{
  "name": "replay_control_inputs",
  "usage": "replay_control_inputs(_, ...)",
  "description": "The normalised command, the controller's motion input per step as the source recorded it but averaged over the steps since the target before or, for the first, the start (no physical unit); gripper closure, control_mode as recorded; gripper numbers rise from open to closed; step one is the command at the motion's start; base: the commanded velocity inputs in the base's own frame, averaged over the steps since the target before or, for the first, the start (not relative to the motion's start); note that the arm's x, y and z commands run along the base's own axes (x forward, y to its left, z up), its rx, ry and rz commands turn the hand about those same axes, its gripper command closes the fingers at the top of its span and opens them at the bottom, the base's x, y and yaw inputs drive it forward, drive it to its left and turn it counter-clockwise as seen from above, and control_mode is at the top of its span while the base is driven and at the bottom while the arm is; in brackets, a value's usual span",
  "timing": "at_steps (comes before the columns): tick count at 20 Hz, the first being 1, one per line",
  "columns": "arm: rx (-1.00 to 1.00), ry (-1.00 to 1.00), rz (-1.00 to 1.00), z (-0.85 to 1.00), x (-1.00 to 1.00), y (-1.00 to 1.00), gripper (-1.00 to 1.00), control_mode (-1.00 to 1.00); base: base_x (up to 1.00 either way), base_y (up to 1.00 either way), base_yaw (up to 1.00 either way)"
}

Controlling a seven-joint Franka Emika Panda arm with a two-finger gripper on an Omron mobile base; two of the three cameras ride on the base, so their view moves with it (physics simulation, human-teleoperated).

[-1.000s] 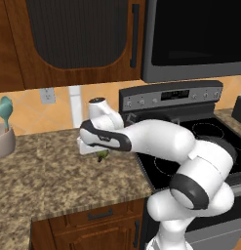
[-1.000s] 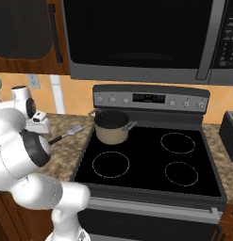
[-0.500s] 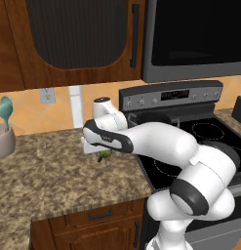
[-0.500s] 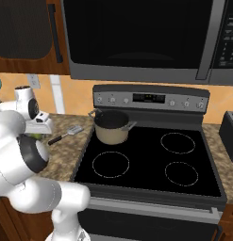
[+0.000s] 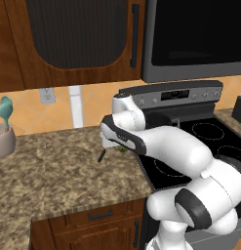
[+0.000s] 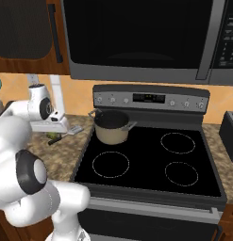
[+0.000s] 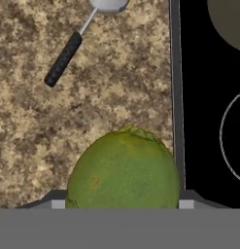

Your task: Put the lime and lime in the pot. Retrieve the spatula and lightly stir the vegetables in the pot.

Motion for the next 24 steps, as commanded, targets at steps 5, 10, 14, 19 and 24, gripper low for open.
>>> replay_control_inputs(5, 0.04, -0.01, -0.05, 0.0, 0.0, -0.99, 1.0, -1.0, 0.0, 0.0, 0.0)
replay_control_inputs(10, 0.07, -0.09, -0.01, 0.09, 0.0, -0.86, 1.0, -1.0, 0.0, 0.0, 0.0)
replay_control_inputs(14, 0.07, -0.1, 0.0, 0.06, 0.0, -0.79, 1.0, -1.0, 0.0, 0.0, 0.0)
replay_control_inputs(19, 0.06, -0.1, 0.0, 0.15, 0.08, -0.39, 1.0, -1.0, 0.0, 0.0, 0.0)
replay_control_inputs(24, 0.08, -0.1, 0.0, 0.23, 0.19, -0.12, 1.0, -1.0, 0.0, 0.0, 0.0)
